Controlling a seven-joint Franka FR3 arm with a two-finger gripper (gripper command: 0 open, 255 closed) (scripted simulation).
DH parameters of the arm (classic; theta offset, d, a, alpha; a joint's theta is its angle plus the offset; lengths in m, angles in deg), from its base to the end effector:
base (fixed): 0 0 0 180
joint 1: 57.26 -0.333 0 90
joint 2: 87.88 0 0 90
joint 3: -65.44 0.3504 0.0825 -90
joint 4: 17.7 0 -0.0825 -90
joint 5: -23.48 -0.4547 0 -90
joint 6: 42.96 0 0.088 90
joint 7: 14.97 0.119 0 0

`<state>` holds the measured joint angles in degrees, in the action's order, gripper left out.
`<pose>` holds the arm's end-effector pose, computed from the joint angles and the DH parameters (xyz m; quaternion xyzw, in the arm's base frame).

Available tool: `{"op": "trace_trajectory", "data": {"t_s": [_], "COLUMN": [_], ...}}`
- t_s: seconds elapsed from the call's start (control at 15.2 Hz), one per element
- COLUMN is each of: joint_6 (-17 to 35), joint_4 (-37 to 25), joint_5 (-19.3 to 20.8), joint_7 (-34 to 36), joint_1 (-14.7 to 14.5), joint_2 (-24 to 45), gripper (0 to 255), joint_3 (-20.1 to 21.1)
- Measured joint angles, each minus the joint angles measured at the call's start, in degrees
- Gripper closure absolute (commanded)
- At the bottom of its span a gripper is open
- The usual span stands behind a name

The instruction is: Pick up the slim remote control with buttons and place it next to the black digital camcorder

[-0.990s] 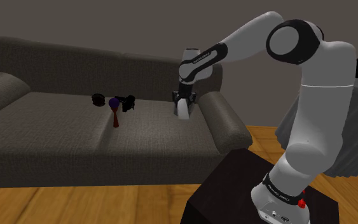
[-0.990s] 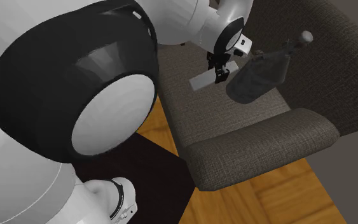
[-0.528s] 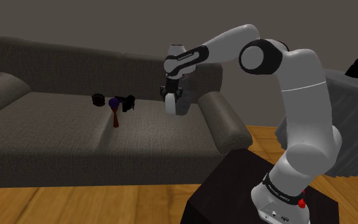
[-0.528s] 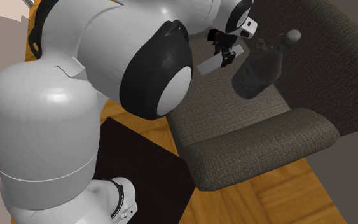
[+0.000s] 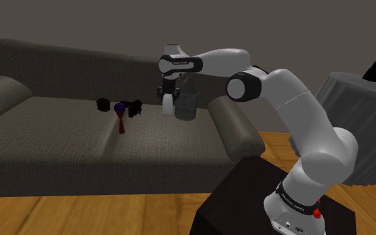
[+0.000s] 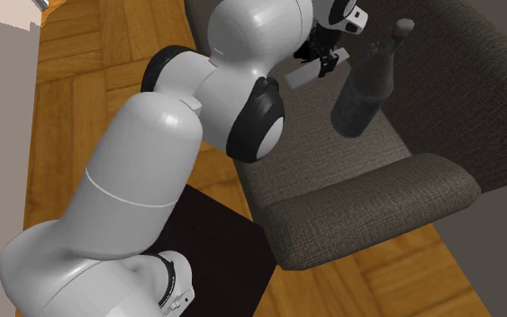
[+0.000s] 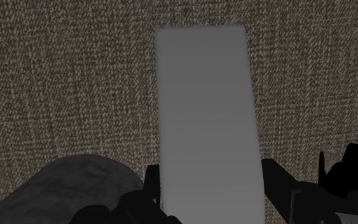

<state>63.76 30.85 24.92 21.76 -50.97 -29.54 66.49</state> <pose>0.8837 -0.0901 0.2743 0.9334 -0.3588 -0.0002 0.0045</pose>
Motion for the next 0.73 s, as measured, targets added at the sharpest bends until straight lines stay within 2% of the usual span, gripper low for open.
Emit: {"op": "trace_trajectory", "data": {"t_s": [0.73], "joint_6": [4.74], "joint_4": [0.54], "joint_5": [0.04], "joint_7": [0.0], "joint_1": [0.06], "joint_2": [4.23], "gripper": [255], "joint_3": [-0.05]}}
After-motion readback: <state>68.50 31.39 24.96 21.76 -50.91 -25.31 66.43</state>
